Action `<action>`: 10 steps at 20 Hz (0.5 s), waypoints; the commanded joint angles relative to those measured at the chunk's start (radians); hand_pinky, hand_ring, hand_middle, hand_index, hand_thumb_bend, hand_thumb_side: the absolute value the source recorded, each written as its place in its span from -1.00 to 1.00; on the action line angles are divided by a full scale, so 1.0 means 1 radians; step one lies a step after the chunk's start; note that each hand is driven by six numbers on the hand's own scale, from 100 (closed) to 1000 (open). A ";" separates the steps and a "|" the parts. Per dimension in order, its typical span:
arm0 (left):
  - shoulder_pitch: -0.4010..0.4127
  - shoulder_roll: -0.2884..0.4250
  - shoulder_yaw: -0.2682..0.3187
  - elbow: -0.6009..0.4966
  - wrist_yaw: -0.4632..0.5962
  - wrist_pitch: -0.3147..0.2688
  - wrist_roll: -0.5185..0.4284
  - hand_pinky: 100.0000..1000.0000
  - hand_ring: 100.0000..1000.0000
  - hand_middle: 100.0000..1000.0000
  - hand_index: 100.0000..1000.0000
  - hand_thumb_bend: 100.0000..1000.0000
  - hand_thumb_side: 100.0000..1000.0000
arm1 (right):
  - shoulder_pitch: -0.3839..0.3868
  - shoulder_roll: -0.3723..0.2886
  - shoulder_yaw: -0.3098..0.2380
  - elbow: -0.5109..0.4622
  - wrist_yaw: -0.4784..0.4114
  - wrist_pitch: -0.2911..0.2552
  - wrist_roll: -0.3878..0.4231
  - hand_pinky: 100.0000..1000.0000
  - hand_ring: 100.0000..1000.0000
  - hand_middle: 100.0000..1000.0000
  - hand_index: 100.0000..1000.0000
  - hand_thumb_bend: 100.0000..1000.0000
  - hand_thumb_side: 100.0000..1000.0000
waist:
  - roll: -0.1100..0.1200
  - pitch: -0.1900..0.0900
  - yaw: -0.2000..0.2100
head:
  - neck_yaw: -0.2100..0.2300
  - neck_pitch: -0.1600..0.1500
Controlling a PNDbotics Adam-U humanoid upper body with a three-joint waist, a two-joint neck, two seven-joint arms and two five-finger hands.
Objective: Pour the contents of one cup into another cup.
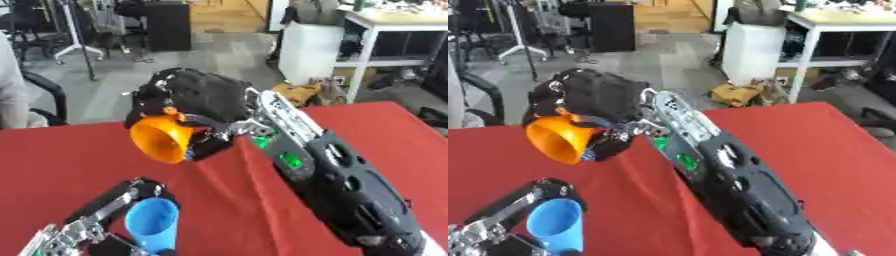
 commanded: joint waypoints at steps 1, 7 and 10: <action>-0.022 0.005 0.012 -0.009 0.006 -0.002 -0.002 -0.08 -0.28 -0.20 0.25 -0.11 -1.00 | -0.024 -0.017 -0.005 -0.020 0.014 -0.009 -0.003 0.31 -0.34 0.08 0.42 -0.76 -1.00 | 0.004 -0.021 -0.001 | 0.001 -0.005; -0.023 0.004 0.012 -0.008 0.006 -0.003 -0.003 -0.08 -0.28 -0.20 0.25 -0.11 -1.00 | -0.024 -0.016 -0.003 -0.022 0.033 -0.016 -0.010 0.31 -0.33 0.08 0.42 -0.76 -1.00 | 0.004 -0.020 -0.002 | 0.001 -0.005; -0.023 0.004 0.012 -0.008 0.006 -0.003 -0.004 -0.08 -0.28 -0.20 0.26 -0.11 -1.00 | -0.024 -0.016 -0.002 -0.021 0.038 -0.017 -0.013 0.31 -0.33 0.08 0.42 -0.76 -1.00 | 0.005 -0.020 -0.001 | 0.001 -0.005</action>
